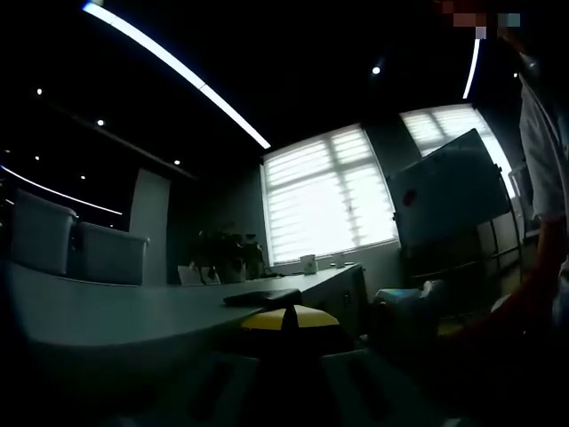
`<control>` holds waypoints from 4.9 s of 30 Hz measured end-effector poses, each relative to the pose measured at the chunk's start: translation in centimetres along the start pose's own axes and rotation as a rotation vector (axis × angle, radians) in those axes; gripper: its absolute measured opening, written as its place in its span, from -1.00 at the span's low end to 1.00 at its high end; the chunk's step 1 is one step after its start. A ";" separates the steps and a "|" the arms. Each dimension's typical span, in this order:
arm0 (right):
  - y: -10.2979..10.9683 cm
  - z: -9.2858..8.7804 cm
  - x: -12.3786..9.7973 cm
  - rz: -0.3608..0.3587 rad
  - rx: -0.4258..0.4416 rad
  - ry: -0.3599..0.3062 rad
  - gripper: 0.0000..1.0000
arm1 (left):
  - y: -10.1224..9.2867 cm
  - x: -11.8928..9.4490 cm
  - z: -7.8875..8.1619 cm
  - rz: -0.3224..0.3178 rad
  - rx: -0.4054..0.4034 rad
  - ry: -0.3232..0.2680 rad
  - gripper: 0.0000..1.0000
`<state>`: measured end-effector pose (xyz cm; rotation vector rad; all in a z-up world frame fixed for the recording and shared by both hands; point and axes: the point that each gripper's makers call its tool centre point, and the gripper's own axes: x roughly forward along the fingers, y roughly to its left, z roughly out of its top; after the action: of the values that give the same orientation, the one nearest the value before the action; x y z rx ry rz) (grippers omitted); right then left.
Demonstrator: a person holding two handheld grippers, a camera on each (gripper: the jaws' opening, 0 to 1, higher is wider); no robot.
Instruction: Clamp the fixed fixture on the desktop, loosen the retaining clip, secure it to the edge of the desk, and tighten the retaining clip.
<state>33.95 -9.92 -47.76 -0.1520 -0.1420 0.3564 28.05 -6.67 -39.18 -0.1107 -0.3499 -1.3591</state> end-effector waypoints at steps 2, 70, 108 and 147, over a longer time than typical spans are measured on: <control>0.3 0.0 -0.1 0.000 -0.005 -0.001 -0.52 | 0.1 0.0 0.0 0.000 0.000 -0.002 -0.98; 0.9 -0.2 0.9 -0.006 -0.041 -0.027 -0.50 | 0.3 -0.1 -0.3 0.014 -0.012 -0.007 -0.98; 0.9 -0.5 -2.4 -0.365 0.019 0.043 -0.24 | 0.1 -0.1 0.1 0.013 -0.003 -0.006 -0.98; 0.5 -0.3 -0.1 0.025 0.023 0.039 -0.49 | 0.4 -0.3 0.1 0.017 -0.005 -0.006 -0.98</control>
<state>33.78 -9.52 -48.14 -0.1380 -0.0980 0.3800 28.34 -6.32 -39.14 -0.1216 -0.3502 -1.3430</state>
